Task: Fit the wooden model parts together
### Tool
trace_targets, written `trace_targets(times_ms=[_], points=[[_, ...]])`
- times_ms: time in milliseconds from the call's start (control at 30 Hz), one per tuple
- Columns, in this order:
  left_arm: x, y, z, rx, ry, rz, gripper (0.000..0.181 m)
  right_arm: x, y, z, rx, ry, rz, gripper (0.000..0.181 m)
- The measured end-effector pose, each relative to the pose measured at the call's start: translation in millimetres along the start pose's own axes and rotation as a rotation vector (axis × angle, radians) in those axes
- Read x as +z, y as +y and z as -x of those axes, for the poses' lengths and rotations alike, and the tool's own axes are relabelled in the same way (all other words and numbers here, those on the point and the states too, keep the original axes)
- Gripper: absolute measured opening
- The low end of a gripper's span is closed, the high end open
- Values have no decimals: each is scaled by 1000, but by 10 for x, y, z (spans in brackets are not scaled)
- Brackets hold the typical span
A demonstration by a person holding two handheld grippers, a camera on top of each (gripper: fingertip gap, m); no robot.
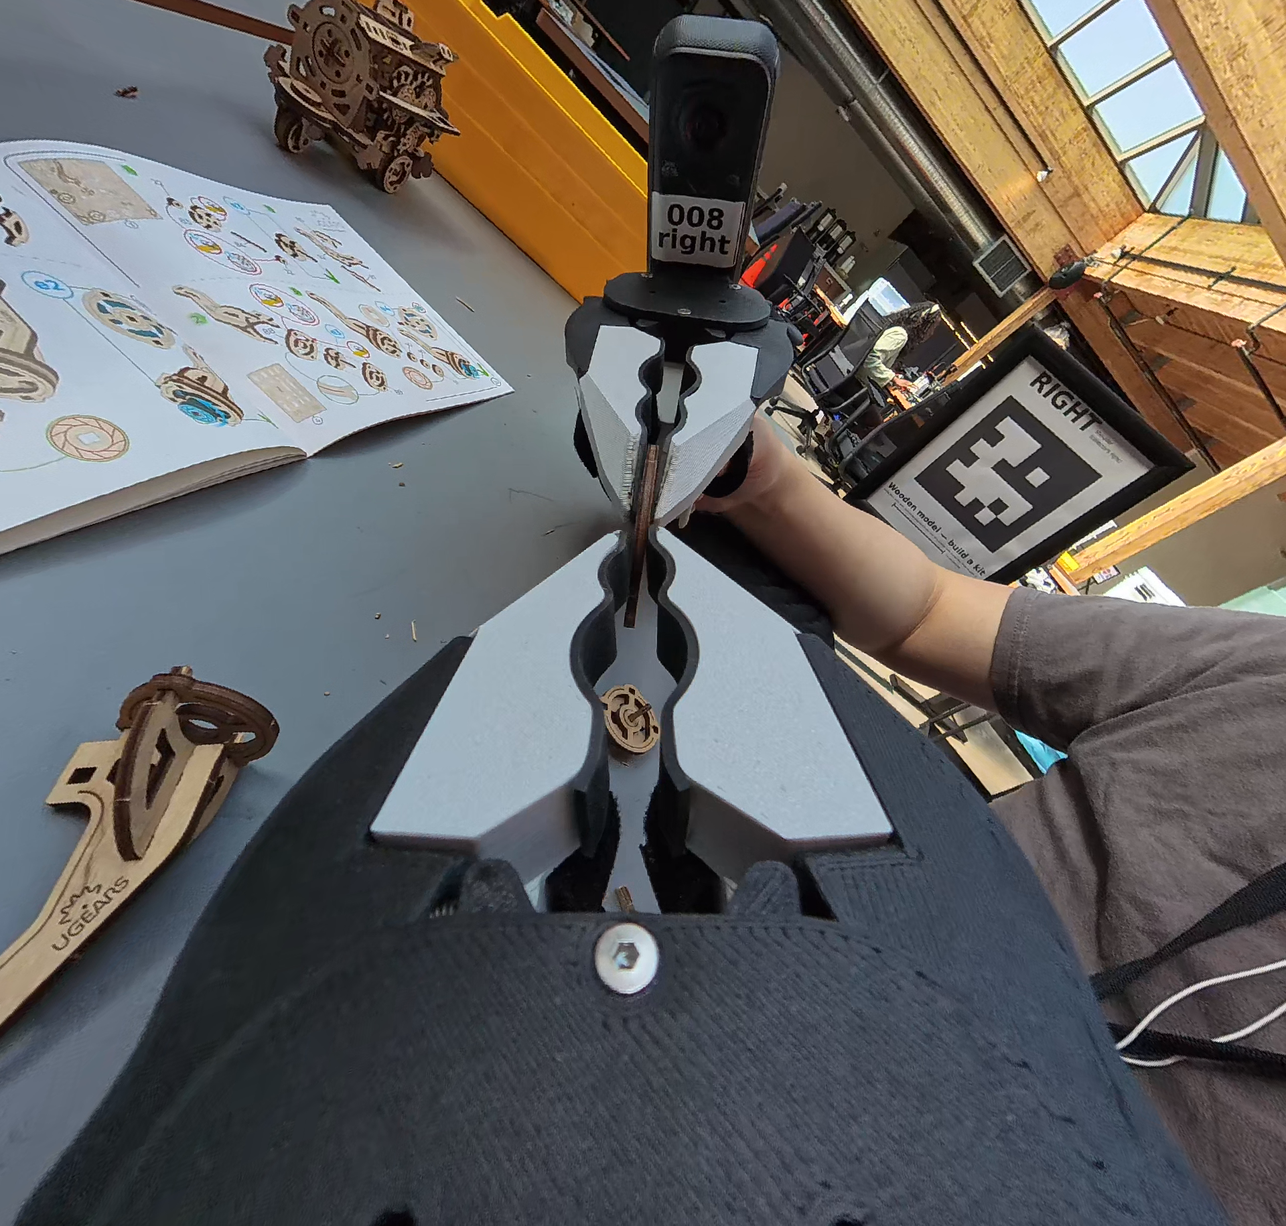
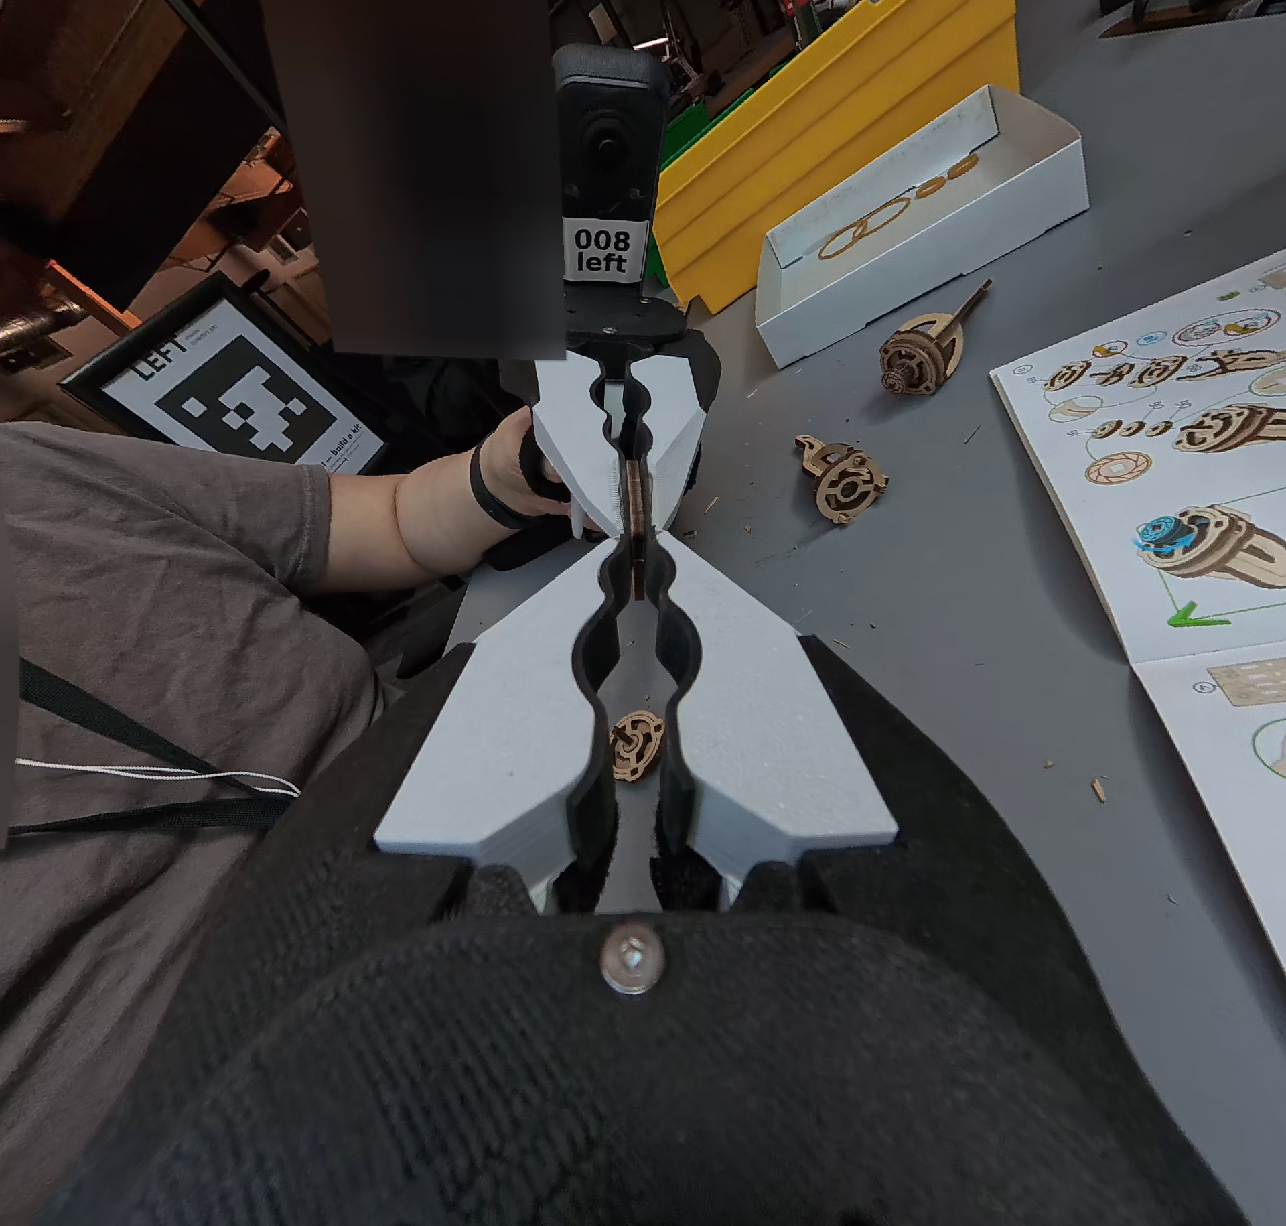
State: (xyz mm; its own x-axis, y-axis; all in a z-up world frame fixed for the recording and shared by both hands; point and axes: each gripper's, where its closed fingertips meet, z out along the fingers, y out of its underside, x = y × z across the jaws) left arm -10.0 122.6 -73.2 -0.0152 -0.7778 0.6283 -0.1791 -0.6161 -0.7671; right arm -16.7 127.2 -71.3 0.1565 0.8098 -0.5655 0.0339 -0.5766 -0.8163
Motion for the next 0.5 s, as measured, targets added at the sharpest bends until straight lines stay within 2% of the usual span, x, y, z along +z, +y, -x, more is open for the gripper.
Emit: trace_targets(times_ms=[400,500], points=[[0,56,47,17,-46,40,0,17,65,-59,18,17,28,3],[3,60,21,-33,-17,26,0,11,72,-37,-10,14,39,3]])
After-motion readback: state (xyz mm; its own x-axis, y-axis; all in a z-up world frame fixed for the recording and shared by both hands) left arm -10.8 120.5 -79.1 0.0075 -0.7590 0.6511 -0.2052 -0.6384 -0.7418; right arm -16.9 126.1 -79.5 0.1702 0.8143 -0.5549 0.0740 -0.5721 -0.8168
